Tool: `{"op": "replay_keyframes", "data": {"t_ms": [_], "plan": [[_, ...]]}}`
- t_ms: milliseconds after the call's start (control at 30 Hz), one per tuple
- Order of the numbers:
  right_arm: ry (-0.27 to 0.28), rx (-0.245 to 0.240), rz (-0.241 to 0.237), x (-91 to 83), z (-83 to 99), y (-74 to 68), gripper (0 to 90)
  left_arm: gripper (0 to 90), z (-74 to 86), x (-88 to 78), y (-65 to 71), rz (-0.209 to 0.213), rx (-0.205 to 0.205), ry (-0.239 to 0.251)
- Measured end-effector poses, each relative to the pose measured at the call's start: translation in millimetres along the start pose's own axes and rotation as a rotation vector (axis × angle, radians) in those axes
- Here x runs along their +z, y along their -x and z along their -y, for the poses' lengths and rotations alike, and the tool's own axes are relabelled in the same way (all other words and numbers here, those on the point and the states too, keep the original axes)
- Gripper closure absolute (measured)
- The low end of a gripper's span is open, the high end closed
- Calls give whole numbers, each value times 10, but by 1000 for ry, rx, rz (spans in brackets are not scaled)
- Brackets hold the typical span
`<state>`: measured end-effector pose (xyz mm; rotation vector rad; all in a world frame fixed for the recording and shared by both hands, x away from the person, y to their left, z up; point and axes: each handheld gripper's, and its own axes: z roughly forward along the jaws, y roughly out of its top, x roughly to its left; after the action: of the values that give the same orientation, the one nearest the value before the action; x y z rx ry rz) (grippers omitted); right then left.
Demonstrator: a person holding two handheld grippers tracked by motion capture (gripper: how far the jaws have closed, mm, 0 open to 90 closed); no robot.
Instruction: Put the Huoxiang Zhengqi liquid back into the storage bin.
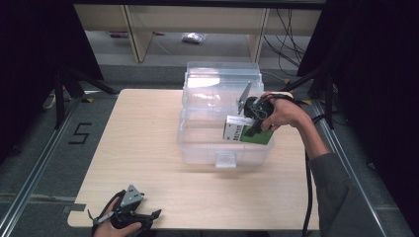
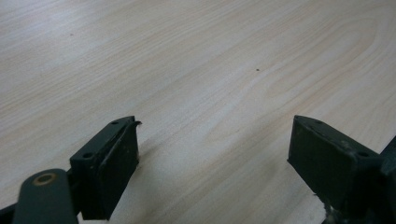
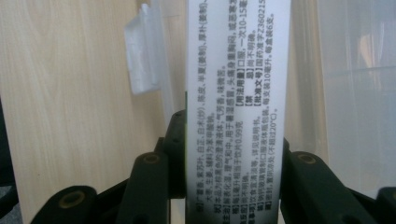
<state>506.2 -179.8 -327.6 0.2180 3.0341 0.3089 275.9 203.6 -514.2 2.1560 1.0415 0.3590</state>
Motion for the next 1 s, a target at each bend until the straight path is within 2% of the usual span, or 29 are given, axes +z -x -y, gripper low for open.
{"op": "replay_keyframes", "data": {"t_ms": [67,100,133,167,200,267,300,333,400,533,567,633,733,767,800,833,900,1000], "plan": [[3,-19,-4,29,3,34,647,156,-2,-4,-1,10,-2,3],[-19,10,-11,86,9,55,647,156,-1,-2,0,8,-2,4],[-40,-20,1,116,11,89,647,156,2,5,4,0,-10,9],[-46,-25,0,150,12,105,647,156,2,10,6,-1,-15,12],[-54,-12,0,172,13,110,647,156,2,9,8,0,-16,14],[-49,-18,-9,201,14,116,647,156,-3,-7,0,13,-1,0],[-57,-13,-13,247,20,125,647,156,2,-6,0,11,0,12],[-53,23,-28,271,22,105,647,156,3,-8,0,10,-2,13],[-63,-29,-11,324,36,153,647,156,2,-10,-3,9,2,9],[-85,7,-24,388,52,154,647,156,4,1,-2,14,-5,15],[-62,-34,-23,416,62,181,647,156,3,2,-2,13,-5,16],[-69,-41,-32,450,58,179,647,156,0,-3,6,13,-6,4],[-79,-18,-35,482,75,175,647,156,4,-1,3,13,-5,10],[-59,-3,-40,499,83,169,646,156,2,-6,1,10,-3,12],[-61,-4,-54,507,84,177,646,156,2,-6,2,13,0,13],[-83,-22,-28,511,94,193,647,156,4,-3,7,12,-3,13],[-74,-27,-30,533,105,216,646,156,0,0,8,13,-4,2],[-92,-3,-30,553,111,220,647,156,2,20,13,2,-10,14]]}}
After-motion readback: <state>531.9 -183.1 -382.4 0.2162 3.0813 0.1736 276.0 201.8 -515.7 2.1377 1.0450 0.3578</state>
